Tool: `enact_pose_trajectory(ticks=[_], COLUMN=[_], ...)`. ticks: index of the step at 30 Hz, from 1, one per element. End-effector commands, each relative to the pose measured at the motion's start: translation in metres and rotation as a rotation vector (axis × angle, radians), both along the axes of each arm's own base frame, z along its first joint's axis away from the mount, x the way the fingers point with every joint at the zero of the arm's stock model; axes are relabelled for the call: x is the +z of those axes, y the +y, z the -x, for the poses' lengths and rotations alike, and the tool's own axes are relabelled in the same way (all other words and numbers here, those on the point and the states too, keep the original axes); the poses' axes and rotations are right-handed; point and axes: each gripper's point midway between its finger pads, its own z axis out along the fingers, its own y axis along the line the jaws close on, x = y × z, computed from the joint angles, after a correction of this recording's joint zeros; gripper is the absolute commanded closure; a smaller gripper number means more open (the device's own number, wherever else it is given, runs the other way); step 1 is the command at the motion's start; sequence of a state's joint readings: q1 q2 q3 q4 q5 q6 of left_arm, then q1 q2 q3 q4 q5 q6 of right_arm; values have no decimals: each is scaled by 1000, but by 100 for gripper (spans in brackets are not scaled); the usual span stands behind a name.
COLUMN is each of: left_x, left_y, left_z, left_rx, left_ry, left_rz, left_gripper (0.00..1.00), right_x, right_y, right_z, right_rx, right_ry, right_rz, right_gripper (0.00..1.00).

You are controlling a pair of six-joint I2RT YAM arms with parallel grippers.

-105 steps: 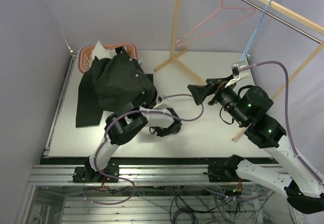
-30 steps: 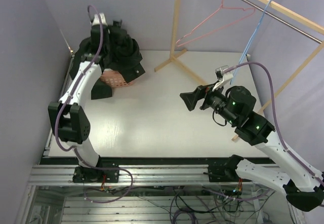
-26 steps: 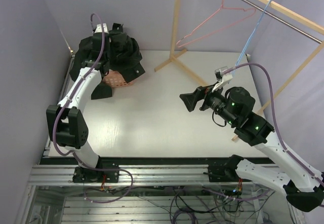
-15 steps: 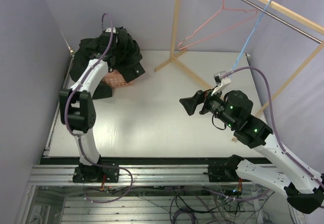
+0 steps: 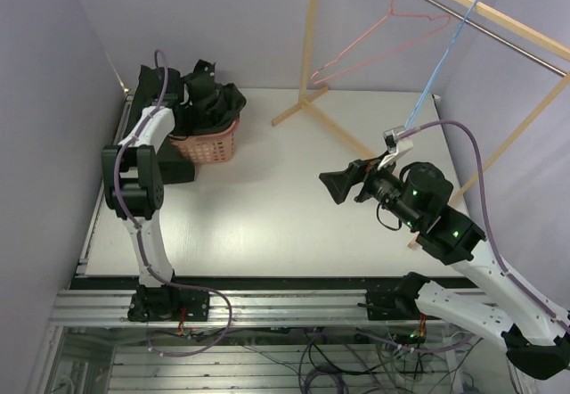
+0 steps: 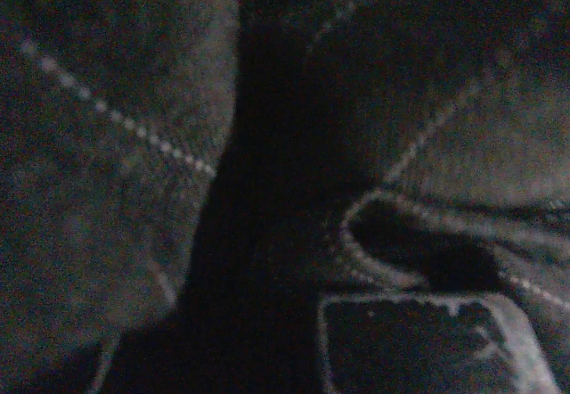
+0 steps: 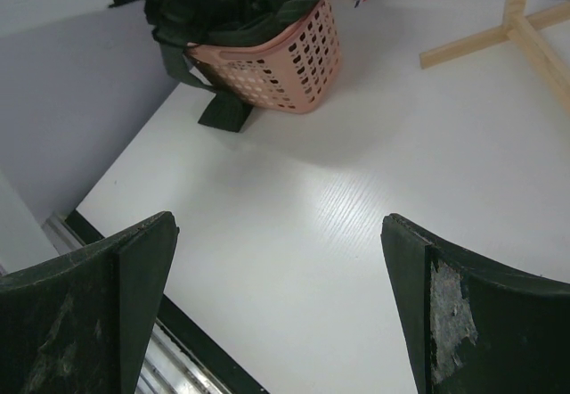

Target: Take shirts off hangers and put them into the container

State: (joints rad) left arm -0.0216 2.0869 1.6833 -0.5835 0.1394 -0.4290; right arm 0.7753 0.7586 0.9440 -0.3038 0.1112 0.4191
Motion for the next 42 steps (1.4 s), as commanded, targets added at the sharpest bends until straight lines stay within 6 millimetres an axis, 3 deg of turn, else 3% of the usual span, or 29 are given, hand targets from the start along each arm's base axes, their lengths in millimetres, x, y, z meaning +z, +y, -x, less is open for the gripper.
enact_pose_trajectory(ticks=[1,3,6,7,8,10,13,17,22,24,27,31,34,36,38,42], left_x=[60,89,137,153,168,197,217,197,125,86,43,12,-7,-13,-5,49], left_y=[-11,-9,-9,-9,-8,-7,-3,2,1,2,7,16,10,3,-3,-14], left_z=[24,22,15,13,12,8,1,-13,-20,-13,-3,11,20,24,22,9], left_rx=[-31,-43,-44,-42,-39,-28,-2,30,20,-3,-39,-36,-56,-83,-100,-63], left_ry=[-40,-91,-179,-211,-239,-294,-361,-356,-268,-206,-154,-100,-1,71,83,-56], left_rz=[26,11,5,5,4,-1,-13,-32,-38,-61,-112,-167,-185,-209,-259,-268], left_gripper=[70,54,52,35,30,30,30,34,37,37,38,38,39,40,41,35], right_x=[-5,-6,-6,-6,-6,-5,-2,1,2,2,0,-1,-3,-2,-3,-2], right_y=[6,10,14,16,17,19,19,14,3,0,-1,-1,3,5,6,4], right_z=[-2,-3,-4,-4,-4,-4,-3,-1,2,3,4,4,2,2,1,1], right_rx=[15,22,34,38,42,49,52,40,9,5,5,4,13,19,21,15], right_ry=[5,9,11,13,13,15,13,13,6,6,9,9,11,11,12,7], right_rz=[-8,-16,-31,-34,-37,-45,-52,-44,-31,-31,-23,-21,-21,-24,-22,-22], right_gripper=[0,0,0,0,0,0,0,0,0,0,0,0,0,0,0,0])
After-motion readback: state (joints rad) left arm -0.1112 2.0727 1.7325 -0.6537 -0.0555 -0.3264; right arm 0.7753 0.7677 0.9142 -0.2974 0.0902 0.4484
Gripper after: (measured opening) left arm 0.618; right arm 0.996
